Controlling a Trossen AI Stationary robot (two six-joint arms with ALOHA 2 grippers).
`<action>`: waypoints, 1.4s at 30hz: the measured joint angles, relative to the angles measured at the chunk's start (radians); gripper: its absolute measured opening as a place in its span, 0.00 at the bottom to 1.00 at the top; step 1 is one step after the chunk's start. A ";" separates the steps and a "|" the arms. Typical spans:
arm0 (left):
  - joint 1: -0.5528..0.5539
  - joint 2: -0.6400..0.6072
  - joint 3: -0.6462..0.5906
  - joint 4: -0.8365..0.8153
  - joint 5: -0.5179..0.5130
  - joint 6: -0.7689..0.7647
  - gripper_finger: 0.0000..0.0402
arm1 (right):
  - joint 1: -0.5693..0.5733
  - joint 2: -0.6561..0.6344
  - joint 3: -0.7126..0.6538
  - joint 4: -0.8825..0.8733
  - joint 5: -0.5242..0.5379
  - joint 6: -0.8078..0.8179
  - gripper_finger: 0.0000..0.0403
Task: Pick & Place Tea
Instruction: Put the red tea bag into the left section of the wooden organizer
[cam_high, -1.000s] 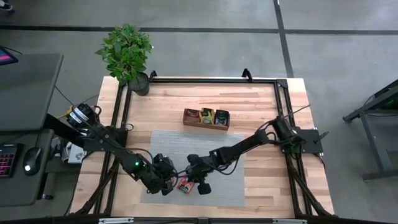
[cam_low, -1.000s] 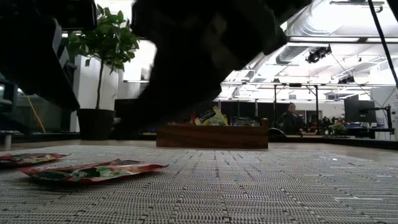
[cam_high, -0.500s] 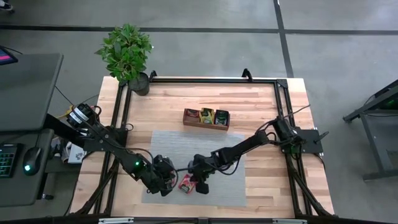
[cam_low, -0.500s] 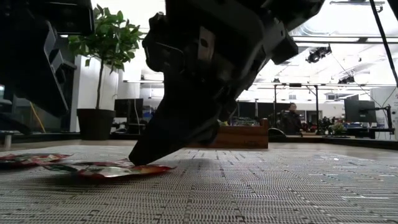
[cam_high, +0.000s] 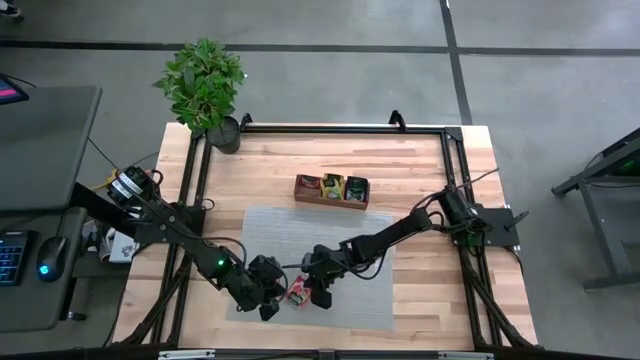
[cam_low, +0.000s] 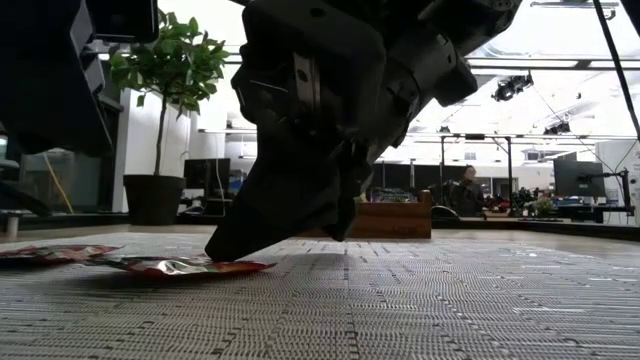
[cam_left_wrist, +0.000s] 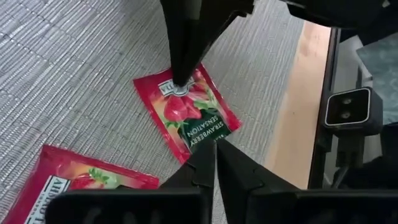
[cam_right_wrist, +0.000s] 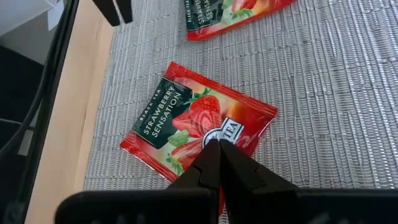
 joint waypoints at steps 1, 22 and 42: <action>0.000 0.000 0.000 0.000 0.000 -0.005 0.05 | -0.001 0.000 0.000 0.000 -0.002 0.000 0.00; 0.001 0.000 -0.040 -0.012 0.075 -0.374 0.50 | 0.013 0.001 -0.001 0.006 0.052 -0.019 0.00; 0.166 0.000 -0.097 0.116 0.308 -0.290 0.50 | 0.019 0.001 -0.001 0.007 0.076 -0.046 0.00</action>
